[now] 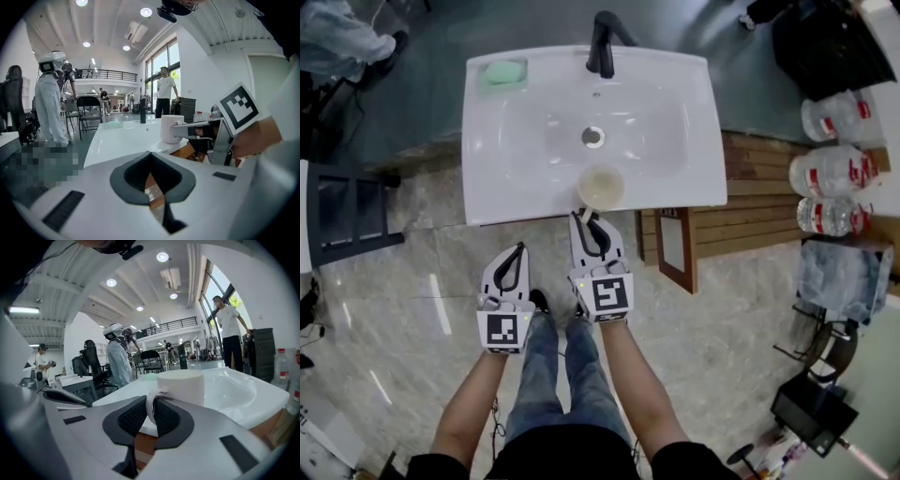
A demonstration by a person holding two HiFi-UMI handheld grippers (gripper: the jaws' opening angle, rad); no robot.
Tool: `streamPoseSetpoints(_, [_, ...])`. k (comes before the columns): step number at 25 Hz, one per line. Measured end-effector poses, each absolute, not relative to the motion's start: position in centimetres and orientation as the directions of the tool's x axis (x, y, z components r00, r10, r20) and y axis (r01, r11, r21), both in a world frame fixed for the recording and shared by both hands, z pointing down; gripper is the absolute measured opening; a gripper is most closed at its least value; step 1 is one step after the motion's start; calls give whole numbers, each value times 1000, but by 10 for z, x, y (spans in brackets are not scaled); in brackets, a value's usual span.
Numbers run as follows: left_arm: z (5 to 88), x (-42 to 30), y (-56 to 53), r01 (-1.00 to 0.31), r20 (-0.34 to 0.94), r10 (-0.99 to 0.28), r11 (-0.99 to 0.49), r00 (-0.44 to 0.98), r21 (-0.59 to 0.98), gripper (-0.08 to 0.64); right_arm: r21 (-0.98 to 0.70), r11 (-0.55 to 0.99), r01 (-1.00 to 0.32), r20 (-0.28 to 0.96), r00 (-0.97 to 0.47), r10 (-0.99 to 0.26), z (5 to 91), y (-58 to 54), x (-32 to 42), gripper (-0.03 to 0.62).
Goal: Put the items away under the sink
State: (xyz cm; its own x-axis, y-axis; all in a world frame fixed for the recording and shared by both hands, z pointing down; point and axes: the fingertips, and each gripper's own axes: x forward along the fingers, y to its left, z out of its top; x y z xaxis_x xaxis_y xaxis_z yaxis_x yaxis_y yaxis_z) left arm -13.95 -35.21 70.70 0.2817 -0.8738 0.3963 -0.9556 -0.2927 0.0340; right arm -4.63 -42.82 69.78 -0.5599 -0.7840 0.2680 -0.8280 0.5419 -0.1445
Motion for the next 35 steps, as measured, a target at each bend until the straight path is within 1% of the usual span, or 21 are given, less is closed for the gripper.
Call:
streamPoseSetpoints(3, [700, -137, -354, -952, 392, -872, -305, 293, 35, 8, -116, 622, -775, 229, -630, -742, 687, -425, -55, 37])
streamPoseSetpoints(6, [705, -139, -347, -951, 401, -869, -310, 288, 12, 8, -111, 656, -746, 181, -665, -725, 679, -419, -58, 34])
streamPoseSetpoints(13, [692, -123, -344, -944, 378, -871, -327, 314, 30, 8, -125, 639, -759, 136, -651, -747, 663, -396, -36, 32])
streamPoseSetpoints(21, [692, -80, -331, -917, 335, -856, -391, 394, 82, 6, -115, 607, -786, 137, -618, -775, 666, -346, 13, 32])
streamPoseSetpoints(27, [738, -48, -317, -898, 306, -847, -433, 435, 78, 8, -132, 562, -816, 143, -577, -804, 713, -313, 53, 32])
streamPoseSetpoints(32, [795, -32, -314, -891, 263, -852, -444, 453, 95, 8, -131, 539, -832, 144, -554, -820, 788, -300, 75, 32])
streamPoseSetpoints(35, [837, -31, -316, -891, 259, -853, -441, 452, 103, 8, -118, 542, -832, 141, -554, -820, 839, -302, 80, 32])
